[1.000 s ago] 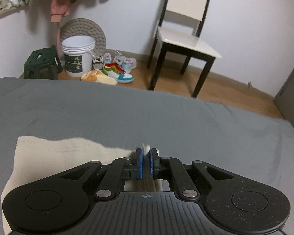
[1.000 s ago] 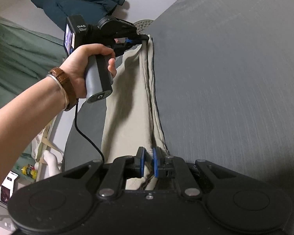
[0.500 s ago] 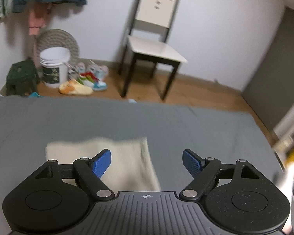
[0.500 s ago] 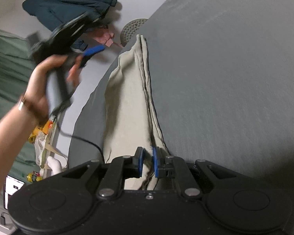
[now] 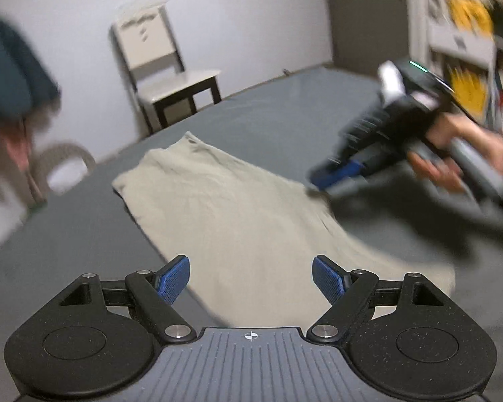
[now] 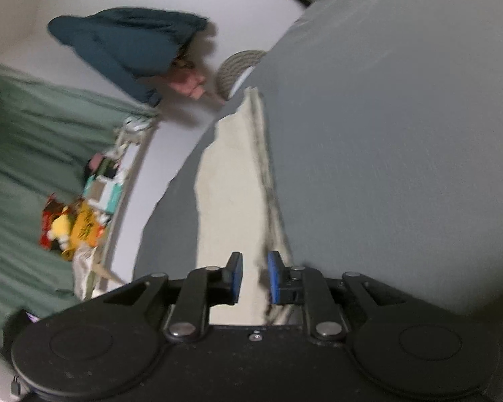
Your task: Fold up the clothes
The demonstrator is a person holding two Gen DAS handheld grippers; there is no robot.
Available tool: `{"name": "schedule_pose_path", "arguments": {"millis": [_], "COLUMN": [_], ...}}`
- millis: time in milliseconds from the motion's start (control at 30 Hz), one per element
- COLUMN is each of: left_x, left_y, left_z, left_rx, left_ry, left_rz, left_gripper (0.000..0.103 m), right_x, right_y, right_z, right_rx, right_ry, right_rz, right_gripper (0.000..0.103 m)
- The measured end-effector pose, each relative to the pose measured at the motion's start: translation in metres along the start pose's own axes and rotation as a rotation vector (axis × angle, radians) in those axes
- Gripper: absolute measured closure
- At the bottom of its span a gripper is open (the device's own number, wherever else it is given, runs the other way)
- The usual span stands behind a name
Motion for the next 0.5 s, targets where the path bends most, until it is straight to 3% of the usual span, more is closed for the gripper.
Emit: {"name": "schedule_pose_path", "arguments": {"millis": [100, 167, 267, 367, 433, 500], "left_x": [-0.023, -0.031, -0.052, -0.068, -0.078, -0.090], "left_y": [0.011, 0.013, 0.013, 0.013, 0.013, 0.016], "left_z": [-0.021, -0.031, -0.051, -0.065, -0.069, -0.074], "left_rx": [0.020, 0.037, 0.063, 0.076, 0.075, 0.065], "left_ry": [-0.059, -0.092, -0.237, -0.395, -0.504, -0.642], "left_rz": [0.026, 0.037, 0.078, 0.141, 0.167, 0.195], "left_gripper": [0.022, 0.022, 0.022, 0.022, 0.022, 0.022], "right_x": [-0.009, -0.016, -0.006, 0.021, 0.043, 0.075], "right_y": [-0.010, -0.013, 0.000, 0.022, 0.039, 0.055], "right_z": [-0.005, -0.007, -0.009, -0.020, -0.036, -0.064], "right_rx": [0.034, 0.047, 0.023, 0.000, 0.017, 0.028], "right_ry": [-0.014, -0.031, -0.001, 0.174, 0.313, 0.525], "right_rz": [-0.044, -0.074, -0.099, -0.159, -0.132, -0.115], "right_gripper": [0.086, 0.093, 0.089, 0.069, 0.052, 0.044]}}
Point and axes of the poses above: each gripper's, at about its wrist camera, not at the fingertips, and y roughly against the way its jaws point, x to its left, z to its top, the point moved 3 cm from there along -y, roughly the way its jaws point, and after that the axes turned 10 degrees about x, right-handed, at the moved point
